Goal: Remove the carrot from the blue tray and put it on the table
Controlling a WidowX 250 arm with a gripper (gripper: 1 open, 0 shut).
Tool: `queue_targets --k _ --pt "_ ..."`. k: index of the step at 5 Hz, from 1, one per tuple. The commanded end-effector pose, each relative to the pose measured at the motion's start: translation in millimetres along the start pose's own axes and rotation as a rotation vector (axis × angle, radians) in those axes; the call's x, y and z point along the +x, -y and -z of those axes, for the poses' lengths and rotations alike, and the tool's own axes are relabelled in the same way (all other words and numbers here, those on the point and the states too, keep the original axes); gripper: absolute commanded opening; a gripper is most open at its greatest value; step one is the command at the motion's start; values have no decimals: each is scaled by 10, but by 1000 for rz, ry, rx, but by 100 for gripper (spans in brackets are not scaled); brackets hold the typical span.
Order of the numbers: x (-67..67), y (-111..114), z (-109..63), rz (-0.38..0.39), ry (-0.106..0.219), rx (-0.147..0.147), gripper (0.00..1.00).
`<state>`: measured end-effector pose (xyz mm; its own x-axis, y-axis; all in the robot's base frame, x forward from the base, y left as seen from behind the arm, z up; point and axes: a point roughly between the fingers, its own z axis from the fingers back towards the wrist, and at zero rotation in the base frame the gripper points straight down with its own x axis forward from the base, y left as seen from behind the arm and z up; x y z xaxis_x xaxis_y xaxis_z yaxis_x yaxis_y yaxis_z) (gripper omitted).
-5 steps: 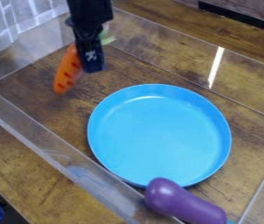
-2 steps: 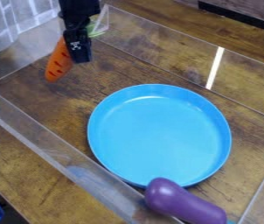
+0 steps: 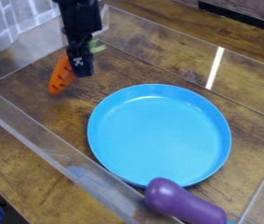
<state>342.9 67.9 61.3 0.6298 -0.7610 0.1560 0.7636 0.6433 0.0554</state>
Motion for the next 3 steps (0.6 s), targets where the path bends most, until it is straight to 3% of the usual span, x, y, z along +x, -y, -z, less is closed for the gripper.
queue_targets --k 1,2,3 --pt "13 -187 -195 -35 19 64 0" --pt "79 -273 -149 -65 7 72 0" --pt "47 -231 -120 -16 19 54 100"
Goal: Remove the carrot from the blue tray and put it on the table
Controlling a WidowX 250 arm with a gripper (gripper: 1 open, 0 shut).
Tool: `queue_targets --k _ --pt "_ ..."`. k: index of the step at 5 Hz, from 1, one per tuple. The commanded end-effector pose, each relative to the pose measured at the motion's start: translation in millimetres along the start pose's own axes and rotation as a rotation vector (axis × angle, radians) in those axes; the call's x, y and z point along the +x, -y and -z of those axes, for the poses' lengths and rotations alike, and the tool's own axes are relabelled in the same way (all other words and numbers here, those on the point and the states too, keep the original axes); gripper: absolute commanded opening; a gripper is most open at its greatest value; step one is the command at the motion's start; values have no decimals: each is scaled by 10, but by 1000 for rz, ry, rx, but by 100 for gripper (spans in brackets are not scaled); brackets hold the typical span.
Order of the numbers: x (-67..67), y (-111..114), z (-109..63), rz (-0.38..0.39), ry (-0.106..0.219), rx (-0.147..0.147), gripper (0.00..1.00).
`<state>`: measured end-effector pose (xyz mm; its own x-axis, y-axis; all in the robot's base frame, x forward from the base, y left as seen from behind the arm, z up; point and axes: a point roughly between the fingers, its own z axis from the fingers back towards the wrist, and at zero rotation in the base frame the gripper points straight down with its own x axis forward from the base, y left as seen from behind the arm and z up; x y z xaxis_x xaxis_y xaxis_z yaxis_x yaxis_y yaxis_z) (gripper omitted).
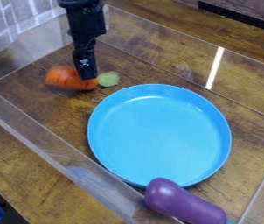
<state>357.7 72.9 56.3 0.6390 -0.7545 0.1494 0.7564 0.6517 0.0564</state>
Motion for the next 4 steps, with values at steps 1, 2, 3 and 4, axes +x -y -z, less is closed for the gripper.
queue_targets --k 1,2,3,4 --pt "-67 -162 -118 -69 22 60 100" --pt "-109 -233 -29 -130 18 71 100" --pt "-109 -245 49 -62 22 64 100" --pt "-139 -245 79 -6 21 54 100"
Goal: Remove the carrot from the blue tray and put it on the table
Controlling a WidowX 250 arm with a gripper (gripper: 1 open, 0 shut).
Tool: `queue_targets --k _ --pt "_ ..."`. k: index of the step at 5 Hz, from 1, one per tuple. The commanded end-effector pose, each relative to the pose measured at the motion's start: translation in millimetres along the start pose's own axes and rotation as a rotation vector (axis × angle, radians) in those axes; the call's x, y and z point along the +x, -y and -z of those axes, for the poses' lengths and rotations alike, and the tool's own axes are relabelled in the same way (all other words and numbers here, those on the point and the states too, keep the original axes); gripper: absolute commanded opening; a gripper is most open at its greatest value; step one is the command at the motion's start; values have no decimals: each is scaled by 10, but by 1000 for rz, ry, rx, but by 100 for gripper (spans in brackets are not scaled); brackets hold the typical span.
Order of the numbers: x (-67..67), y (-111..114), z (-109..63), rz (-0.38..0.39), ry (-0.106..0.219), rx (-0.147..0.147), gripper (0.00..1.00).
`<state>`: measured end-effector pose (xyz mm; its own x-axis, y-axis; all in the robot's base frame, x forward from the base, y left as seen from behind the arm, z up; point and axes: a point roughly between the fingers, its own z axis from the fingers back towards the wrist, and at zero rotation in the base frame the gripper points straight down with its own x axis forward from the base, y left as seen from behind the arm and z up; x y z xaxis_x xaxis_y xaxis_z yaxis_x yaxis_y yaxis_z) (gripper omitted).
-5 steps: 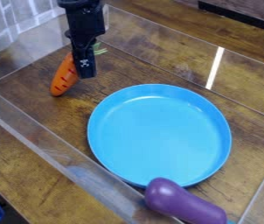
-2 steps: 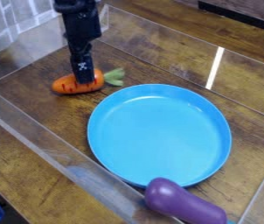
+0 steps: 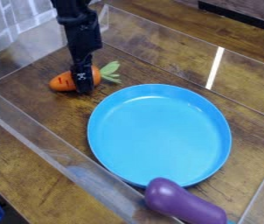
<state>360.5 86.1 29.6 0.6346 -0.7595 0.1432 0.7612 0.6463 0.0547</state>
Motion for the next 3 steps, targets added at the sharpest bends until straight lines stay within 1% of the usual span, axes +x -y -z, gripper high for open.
queue_targets --k 1,3 --pt "-8 -164 -139 -49 19 65 100" --pt "24 -216 -61 -129 8 81 100"
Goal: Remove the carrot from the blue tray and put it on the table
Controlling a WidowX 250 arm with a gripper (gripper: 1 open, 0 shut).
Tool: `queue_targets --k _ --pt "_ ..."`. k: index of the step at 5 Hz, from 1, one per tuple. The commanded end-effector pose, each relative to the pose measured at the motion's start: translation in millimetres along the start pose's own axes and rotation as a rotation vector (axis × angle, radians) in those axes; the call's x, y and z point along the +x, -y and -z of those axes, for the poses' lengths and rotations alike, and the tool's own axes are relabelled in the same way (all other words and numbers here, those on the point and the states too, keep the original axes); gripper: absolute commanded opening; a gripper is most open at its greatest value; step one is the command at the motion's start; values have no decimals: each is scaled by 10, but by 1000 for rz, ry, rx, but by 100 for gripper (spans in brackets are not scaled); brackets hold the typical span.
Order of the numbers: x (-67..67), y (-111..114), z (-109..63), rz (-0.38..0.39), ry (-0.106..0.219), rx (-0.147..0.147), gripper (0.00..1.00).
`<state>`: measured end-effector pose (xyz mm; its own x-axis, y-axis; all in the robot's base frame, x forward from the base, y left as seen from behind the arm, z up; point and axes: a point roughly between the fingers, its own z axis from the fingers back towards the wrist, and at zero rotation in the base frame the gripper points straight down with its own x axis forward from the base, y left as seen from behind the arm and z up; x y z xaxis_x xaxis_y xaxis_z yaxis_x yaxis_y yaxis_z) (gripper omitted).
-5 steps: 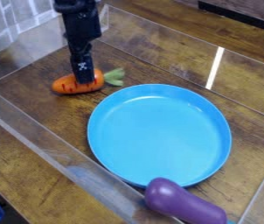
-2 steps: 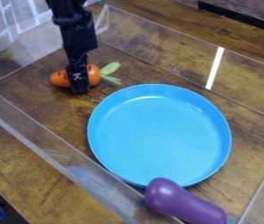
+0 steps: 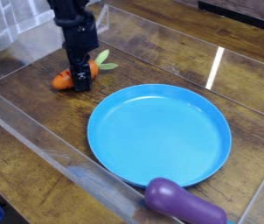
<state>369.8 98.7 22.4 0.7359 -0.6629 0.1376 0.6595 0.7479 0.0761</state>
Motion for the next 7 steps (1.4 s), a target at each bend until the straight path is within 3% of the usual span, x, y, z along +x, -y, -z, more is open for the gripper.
queue_targets --k 1,2,4,6,7 --pt "2 -99 -106 11 25 38 0" --pt "-136 -147 -83 1 20 35 0" --pt "-201 -123 -40 -180 -10 52 0" --pt "-410 -375 -28 -357 -33 58 0" --pt "-518 -491 -25 -440 -45 60 100"
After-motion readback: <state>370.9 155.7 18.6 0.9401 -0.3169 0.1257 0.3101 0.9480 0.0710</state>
